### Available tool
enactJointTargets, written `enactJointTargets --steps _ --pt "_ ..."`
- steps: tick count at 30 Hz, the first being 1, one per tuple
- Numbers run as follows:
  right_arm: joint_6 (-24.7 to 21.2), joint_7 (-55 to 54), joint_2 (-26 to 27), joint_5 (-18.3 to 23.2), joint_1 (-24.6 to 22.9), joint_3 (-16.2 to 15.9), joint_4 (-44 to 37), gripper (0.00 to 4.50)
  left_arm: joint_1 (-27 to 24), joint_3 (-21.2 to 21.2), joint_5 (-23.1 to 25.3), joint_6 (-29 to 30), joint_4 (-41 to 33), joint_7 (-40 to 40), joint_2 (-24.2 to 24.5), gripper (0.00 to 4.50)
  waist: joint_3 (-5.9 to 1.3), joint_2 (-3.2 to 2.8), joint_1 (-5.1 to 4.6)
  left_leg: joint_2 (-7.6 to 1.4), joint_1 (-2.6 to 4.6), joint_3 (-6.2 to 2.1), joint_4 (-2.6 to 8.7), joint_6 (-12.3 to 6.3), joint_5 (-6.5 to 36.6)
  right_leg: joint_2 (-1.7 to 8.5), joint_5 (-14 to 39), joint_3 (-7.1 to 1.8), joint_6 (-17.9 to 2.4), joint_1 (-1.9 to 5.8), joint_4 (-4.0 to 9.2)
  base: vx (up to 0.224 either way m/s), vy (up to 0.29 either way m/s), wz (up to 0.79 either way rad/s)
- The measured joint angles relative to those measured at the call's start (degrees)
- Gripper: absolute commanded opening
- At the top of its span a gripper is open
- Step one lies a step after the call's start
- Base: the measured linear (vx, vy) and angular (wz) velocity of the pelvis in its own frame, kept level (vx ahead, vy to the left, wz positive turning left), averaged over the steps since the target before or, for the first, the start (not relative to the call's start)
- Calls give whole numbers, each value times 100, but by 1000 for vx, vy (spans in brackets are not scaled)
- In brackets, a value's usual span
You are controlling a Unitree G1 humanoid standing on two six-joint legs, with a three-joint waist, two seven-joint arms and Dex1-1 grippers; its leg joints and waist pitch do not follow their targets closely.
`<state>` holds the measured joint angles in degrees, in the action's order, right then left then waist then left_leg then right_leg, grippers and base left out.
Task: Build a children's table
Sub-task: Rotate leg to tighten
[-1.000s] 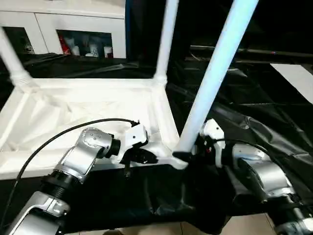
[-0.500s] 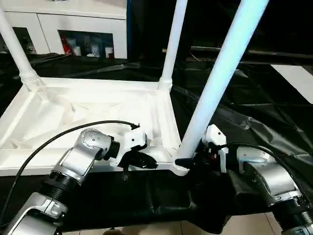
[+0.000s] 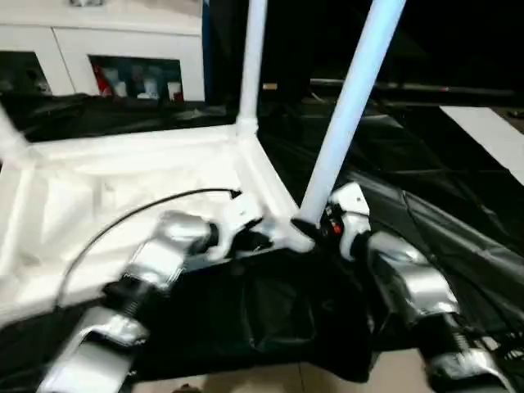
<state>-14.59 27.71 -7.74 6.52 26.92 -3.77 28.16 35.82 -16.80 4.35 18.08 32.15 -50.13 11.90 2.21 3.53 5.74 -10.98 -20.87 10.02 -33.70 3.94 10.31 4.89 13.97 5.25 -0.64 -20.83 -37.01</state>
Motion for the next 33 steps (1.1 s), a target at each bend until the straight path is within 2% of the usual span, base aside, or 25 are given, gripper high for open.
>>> enactJointTargets --steps 1,3,7,9,14,16,23,25,33 --pt "-8 -417 194 -66 190 121 247 204 94 42 59 89 149 276 -174 0 -3 -6 -10 0 0 0 0 3 -2 0 -3 0 -1 -1 -2 0 0 0" --pt "-14 -737 279 -115 335 142 427 204 145 66 98 152 230 490 -316 0 -5 -4 -17 0 0 0 4 5 -3 0 -4 0 -1 -1 1 0 0 0" --pt "99 -1017 442 -195 500 226 691 204 208 71 159 172 311 631 -390 0 -9 -10 -33 0 0 1 10 5 -3 0 -3 -1 1 -1 5 0 0 0" --pt "138 -1020 455 -194 507 250 721 258 209 70 186 145 313 632 -389 0 -9 -9 -41 1 -1 1 10 5 -3 0 -3 -1 2 -2 6 0 0 0" --pt "177 -704 423 -174 515 294 749 306 208 69 204 48 312 490 -312 0 -5 -5 -53 0 -6 1 13 5 -3 0 -2 0 3 -5 11 0 0 0" --pt "125 -162 184 -120 450 217 606 321 192 56 173 -64 289 284 -230 0 -3 -4 -50 0 -15 1 21 4 -3 -1 -2 2 4 -9 26 0 0 0" --pt "-22 1791 -747 208 -126 -265 -331 321 -174 -6 -137 -454 -250 -1040 454 0 -1 -1 -23 0 -28 4 74 -39 -29 -11 9 11 3 -15 81 0 0 0" --pt "-68 2181 -915 253 -233 -390 -449 321 -239 -98 -217 -511 -392 -1428 579 0 1 1 23 0 -34 7 74 -58 -31 -10 10 13 3 -16 91 0 0 0" --pt "-261 3246 -1552 403 -612 -708 -1228 321 -487 -175 -470 -521 -770 -2236 971 0 7 3 95 -1 -29 21 72 -41 -13 -7 9 9 3 -14 92 0 0 0"
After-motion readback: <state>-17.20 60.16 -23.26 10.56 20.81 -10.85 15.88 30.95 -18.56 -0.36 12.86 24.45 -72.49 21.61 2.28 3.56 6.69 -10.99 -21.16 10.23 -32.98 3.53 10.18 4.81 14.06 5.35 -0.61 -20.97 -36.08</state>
